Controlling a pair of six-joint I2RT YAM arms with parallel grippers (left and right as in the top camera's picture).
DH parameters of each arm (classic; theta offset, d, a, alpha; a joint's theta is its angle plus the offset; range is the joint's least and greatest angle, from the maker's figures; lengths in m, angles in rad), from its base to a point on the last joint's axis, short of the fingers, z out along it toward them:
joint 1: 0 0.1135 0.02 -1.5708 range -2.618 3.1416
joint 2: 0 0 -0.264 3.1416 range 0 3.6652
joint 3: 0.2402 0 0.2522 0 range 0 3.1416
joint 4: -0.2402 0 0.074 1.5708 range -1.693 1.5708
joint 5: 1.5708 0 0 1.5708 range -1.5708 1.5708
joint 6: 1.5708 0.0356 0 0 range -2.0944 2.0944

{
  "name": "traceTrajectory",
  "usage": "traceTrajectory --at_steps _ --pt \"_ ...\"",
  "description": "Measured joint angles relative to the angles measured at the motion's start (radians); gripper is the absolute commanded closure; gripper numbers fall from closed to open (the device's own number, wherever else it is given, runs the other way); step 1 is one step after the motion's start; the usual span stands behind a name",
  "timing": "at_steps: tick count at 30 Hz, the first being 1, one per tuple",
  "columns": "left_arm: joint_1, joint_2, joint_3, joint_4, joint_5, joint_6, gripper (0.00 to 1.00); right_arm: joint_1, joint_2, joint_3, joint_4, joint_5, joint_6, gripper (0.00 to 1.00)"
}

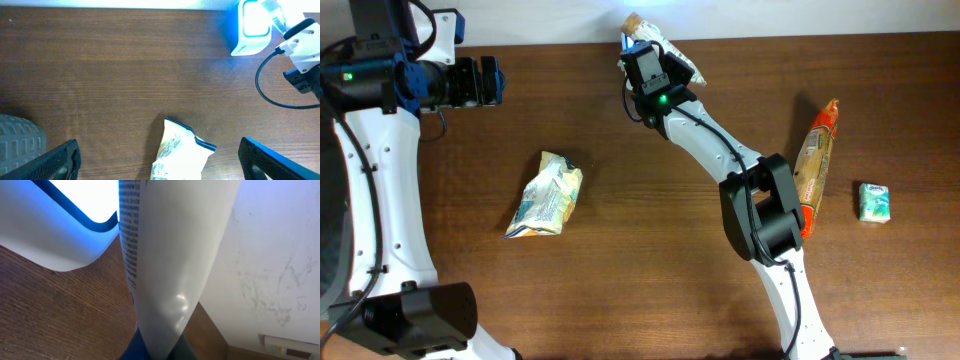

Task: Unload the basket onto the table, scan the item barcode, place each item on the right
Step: 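Bring the white tube to the scanner and hold it there, then place the white tube beside the pasta package on the right, then grasp the cream snack bag with right gripper and lift it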

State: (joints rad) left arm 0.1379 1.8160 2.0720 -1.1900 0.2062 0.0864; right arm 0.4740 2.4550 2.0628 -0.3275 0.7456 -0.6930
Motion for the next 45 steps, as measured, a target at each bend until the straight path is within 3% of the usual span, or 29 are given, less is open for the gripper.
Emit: traceTrajectory --at_steps 6,8,11,14,15,18,20,25,30,33,35,37,39,42,45 --pt "0.000 0.000 0.000 0.000 0.000 0.000 0.01 0.001 -0.003 0.000 -0.025 0.002 0.002 0.96" --pt "0.000 0.000 0.000 0.001 0.000 0.000 0.01 0.002 -0.051 0.000 -0.147 -0.037 0.040 0.96" --pt "0.000 0.000 0.000 0.001 0.000 0.000 0.01 0.004 -0.275 0.000 -0.461 -0.254 0.294 0.96" --pt "0.000 0.000 0.000 0.000 0.000 0.000 0.01 0.003 -0.438 0.008 -0.660 -0.451 0.539 0.96" --pt "0.000 0.000 0.000 0.000 0.000 0.000 0.01 -0.004 -0.511 0.019 -0.831 -0.518 0.645 0.96" --pt "0.000 0.000 0.000 0.000 0.000 0.000 0.01 -0.062 -0.516 -0.040 -1.008 -0.634 0.830 0.96" --pt "0.000 0.000 0.000 0.000 0.000 0.000 0.01 -0.154 -0.500 -0.204 -0.977 -0.691 0.925 0.96" --pt "0.000 0.000 0.000 0.001 0.000 0.000 0.01 -0.352 -0.494 -0.522 -0.805 -0.712 0.982 0.96" --pt "0.000 0.000 0.000 0.000 0.000 0.000 0.01 -0.414 -0.494 -0.634 -0.801 -0.710 0.983 0.51" --pt "0.000 0.000 0.000 0.000 0.000 0.000 0.01 -0.415 -0.494 -0.624 -0.859 -0.714 0.980 0.41" --pt "0.000 0.000 0.000 -0.002 0.000 0.000 0.01 -0.409 -0.497 -0.472 -0.954 -0.782 0.957 0.38" --pt "0.000 0.000 0.000 -0.001 0.000 0.000 0.01 -0.373 -0.502 -0.313 -0.973 -0.895 0.944 0.39" --pt "0.000 0.000 0.000 0.001 0.000 0.000 0.01 -0.297 -0.505 -0.265 -0.854 -1.054 0.943 0.36" --pt "0.000 0.000 0.000 0.000 0.000 0.000 0.01 -0.064 -0.495 -0.290 -0.583 -1.249 1.033 0.39" --pt "0.001 0.000 0.000 0.000 0.000 0.000 0.01 0.209 -0.391 -0.294 -0.423 -1.297 1.167 0.32"
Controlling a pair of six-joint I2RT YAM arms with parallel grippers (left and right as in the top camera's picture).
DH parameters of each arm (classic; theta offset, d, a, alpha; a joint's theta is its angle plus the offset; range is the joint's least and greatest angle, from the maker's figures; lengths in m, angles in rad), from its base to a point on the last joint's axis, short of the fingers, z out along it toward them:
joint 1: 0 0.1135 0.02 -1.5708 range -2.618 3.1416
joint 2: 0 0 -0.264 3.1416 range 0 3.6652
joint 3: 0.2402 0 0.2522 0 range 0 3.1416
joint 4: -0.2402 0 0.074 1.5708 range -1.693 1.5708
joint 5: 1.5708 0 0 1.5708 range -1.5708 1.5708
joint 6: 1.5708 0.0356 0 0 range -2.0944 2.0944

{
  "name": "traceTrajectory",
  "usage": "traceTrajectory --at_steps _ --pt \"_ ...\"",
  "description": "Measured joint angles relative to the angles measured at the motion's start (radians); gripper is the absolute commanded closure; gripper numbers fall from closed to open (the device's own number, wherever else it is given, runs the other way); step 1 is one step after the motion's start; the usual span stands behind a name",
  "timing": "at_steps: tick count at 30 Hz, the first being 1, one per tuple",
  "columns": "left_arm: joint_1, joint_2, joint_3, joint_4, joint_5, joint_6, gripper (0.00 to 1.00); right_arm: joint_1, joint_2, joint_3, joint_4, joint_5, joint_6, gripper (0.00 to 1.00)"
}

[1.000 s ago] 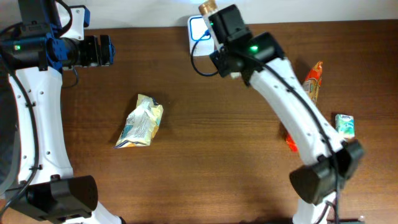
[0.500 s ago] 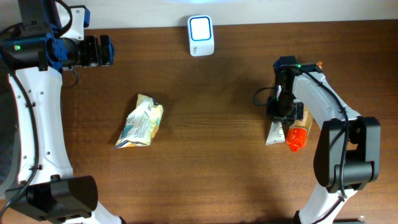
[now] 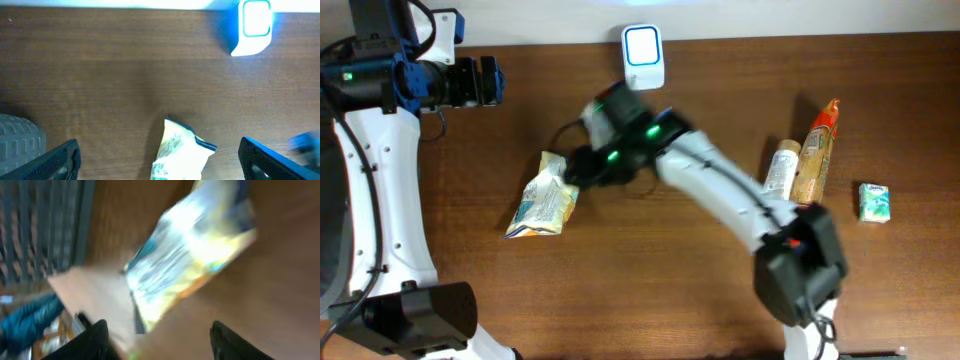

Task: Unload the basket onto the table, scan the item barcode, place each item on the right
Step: 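Grasp the cream snack bag with right gripper and lift it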

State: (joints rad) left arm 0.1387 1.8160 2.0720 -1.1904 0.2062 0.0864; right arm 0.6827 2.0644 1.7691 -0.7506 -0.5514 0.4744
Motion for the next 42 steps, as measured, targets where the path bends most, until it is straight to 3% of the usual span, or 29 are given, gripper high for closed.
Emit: traceTrajectory --at_steps 4,5,10,11,13,14,16,19,21,22,25,29,34,36,38,40,42 --pt "-0.001 0.000 0.000 0.000 0.000 0.000 0.01 0.161 0.137 -0.001 0.032 0.000 0.077 0.37" --pt "-0.001 0.000 0.000 0.000 0.000 0.000 0.01 0.175 0.158 -0.001 0.028 0.009 0.081 0.42" --pt "-0.001 0.000 0.000 0.000 0.000 0.000 0.01 0.177 0.186 -0.004 -0.026 0.118 0.069 0.89" --pt "-0.001 0.000 0.000 0.000 0.000 0.000 0.01 0.171 0.186 -0.004 -0.046 0.122 0.070 0.95" --pt "-0.001 0.000 0.000 0.000 0.000 0.000 0.01 0.120 0.186 -0.004 -0.125 0.125 0.037 0.95" --pt "-0.001 0.000 0.000 0.000 0.000 0.000 0.01 0.081 0.186 -0.004 -0.167 0.127 0.010 0.91" --pt "-0.001 0.000 0.000 0.000 0.000 0.000 0.01 -0.037 0.186 -0.004 -0.235 0.137 -0.060 0.70" --pt "-0.001 0.000 0.000 0.000 0.000 0.000 0.01 -0.224 0.187 -0.004 -0.262 0.133 -0.171 0.58" --pt "-0.001 0.000 0.000 0.000 0.000 0.000 0.01 -0.312 0.187 -0.004 -0.251 0.029 -0.233 0.29" --pt "-0.001 0.000 0.000 0.000 0.000 0.000 0.01 -0.331 0.187 -0.004 -0.247 -0.068 -0.296 0.01" --pt "-0.001 0.000 0.000 0.000 0.000 0.000 0.01 -0.307 0.187 -0.004 -0.198 -0.295 -0.430 0.01" --pt "-0.001 0.000 0.000 0.000 0.000 0.000 0.01 -0.155 0.187 -0.006 -0.086 -0.188 -0.379 0.00" --pt "-0.001 0.000 0.000 0.001 0.000 0.000 0.01 -0.066 0.256 -0.006 0.098 -0.026 -0.198 0.28" --pt "-0.001 0.000 0.000 0.000 0.000 0.000 0.01 -0.066 0.269 -0.003 0.110 -0.031 -0.161 0.67" --pt "-0.001 0.000 0.000 0.000 0.000 0.000 0.01 -0.066 0.283 -0.002 0.108 -0.037 -0.151 0.73" --pt "-0.001 0.000 0.000 0.000 0.000 0.000 0.01 -0.068 0.290 -0.002 0.110 -0.089 -0.142 0.96" --pt "-0.001 0.000 0.000 0.001 0.000 0.000 0.01 -0.108 0.287 -0.002 0.090 -0.201 -0.187 0.96"
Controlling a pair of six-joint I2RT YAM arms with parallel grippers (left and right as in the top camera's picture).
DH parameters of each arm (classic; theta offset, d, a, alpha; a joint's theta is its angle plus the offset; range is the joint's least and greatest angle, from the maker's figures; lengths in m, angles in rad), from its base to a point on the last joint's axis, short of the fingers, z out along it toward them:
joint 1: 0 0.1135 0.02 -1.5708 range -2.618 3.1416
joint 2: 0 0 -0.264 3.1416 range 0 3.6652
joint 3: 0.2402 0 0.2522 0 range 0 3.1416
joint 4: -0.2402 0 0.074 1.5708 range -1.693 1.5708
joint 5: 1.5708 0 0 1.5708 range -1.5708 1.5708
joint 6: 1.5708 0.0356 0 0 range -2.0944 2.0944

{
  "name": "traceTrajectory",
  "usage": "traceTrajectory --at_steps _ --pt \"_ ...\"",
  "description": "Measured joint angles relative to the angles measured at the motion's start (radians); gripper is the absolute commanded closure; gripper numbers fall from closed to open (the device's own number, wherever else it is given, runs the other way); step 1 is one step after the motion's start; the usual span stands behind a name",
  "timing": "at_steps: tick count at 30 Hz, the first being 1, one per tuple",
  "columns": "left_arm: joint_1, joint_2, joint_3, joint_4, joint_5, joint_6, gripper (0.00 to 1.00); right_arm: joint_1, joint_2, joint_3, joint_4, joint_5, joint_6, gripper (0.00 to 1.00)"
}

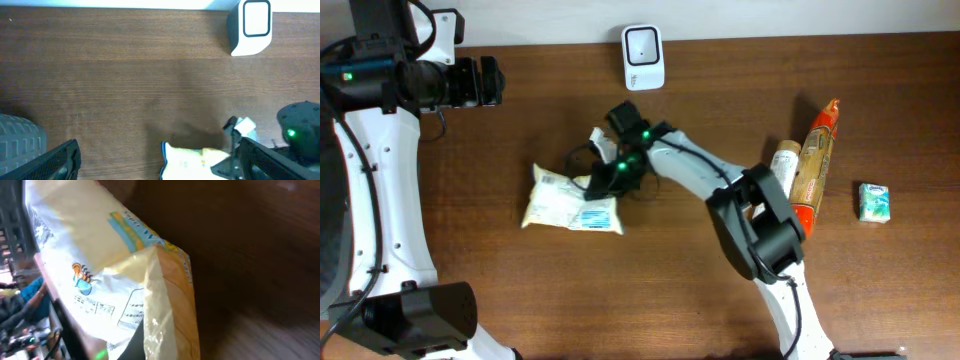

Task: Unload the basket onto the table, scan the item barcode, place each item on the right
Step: 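Grasp the cream snack bag with right gripper and lift it, then hold the cream snack bag in front of the scanner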

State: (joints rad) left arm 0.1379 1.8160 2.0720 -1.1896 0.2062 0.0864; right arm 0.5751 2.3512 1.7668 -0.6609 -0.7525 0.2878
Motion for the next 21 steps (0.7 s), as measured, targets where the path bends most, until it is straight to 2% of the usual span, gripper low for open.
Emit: traceTrajectory --at_steps 2,5,7,11,17,19,21 --pt "0.000 0.000 0.000 0.000 0.000 0.000 0.01 -0.098 -0.086 -0.018 -0.099 -0.026 -0.077 0.96" --pt "0.000 0.000 0.000 0.000 0.000 0.000 0.01 -0.262 -0.444 -0.017 -0.197 -0.068 -0.168 0.96" --pt "0.000 0.000 0.000 0.000 0.000 0.000 0.01 -0.325 -0.533 -0.013 -0.256 -0.110 -0.204 0.96" --pt "0.000 0.000 0.000 0.000 0.000 0.000 0.01 -0.434 -0.562 -0.014 -0.451 -0.167 -0.361 0.96" --pt "0.000 0.000 0.000 0.000 0.000 0.000 0.01 -0.456 -0.629 -0.014 -0.474 -0.148 -0.439 0.96" --pt "0.000 0.000 0.000 0.000 0.000 0.000 0.01 -0.438 -0.629 -0.014 -0.419 -0.026 -0.385 0.96" --pt "0.000 0.000 0.000 0.000 0.000 0.000 0.01 -0.375 -0.629 -0.015 -0.320 0.192 -0.321 0.96"
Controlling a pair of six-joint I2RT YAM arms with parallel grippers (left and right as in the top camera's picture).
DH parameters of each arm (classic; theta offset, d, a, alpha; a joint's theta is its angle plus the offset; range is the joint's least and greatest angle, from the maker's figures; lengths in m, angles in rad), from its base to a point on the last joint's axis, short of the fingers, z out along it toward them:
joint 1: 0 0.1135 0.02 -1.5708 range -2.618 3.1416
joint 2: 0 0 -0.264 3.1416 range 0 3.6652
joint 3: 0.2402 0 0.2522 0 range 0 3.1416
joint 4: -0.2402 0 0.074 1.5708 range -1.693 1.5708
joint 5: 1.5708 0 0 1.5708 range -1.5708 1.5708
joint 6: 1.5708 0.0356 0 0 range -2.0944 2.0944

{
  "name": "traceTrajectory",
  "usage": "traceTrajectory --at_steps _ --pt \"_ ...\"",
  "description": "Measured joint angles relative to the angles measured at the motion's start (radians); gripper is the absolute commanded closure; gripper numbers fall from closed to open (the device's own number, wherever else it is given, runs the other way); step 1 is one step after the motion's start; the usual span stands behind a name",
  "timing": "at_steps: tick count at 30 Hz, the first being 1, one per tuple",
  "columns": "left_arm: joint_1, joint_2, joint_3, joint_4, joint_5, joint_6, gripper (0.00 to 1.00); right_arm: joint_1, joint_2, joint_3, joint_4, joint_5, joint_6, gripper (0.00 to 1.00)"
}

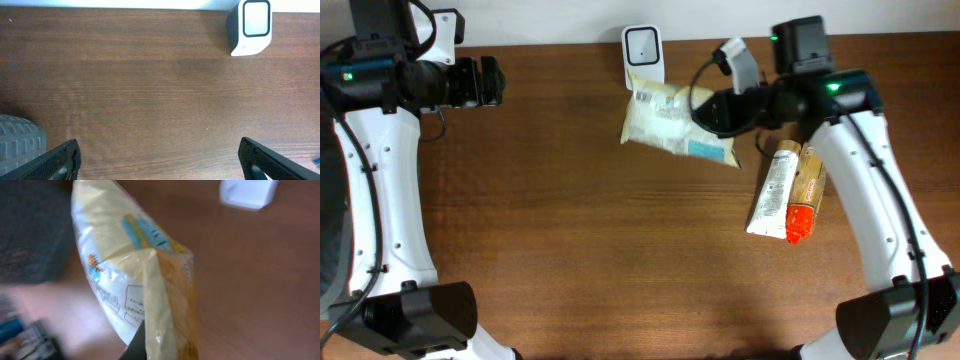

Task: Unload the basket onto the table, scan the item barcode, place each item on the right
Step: 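Hold the cream snack bag in front of the scanner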

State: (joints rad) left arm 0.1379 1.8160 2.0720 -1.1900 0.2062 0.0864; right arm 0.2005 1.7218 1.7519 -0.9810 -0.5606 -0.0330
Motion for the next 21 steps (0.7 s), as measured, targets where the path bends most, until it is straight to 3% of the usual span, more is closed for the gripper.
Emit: traceTrajectory --at_steps 5,10,21 --pt "0.000 0.000 0.000 0.000 0.000 0.000 0.01 0.183 0.013 -0.002 0.265 0.638 0.020 0.96" --pt "0.000 0.000 0.000 -0.002 0.000 0.000 0.01 0.206 0.212 -0.004 0.634 1.070 -0.288 0.96" --pt "0.000 0.000 0.000 0.000 -0.001 0.000 0.01 0.236 0.502 -0.008 1.255 1.238 -0.855 0.96"
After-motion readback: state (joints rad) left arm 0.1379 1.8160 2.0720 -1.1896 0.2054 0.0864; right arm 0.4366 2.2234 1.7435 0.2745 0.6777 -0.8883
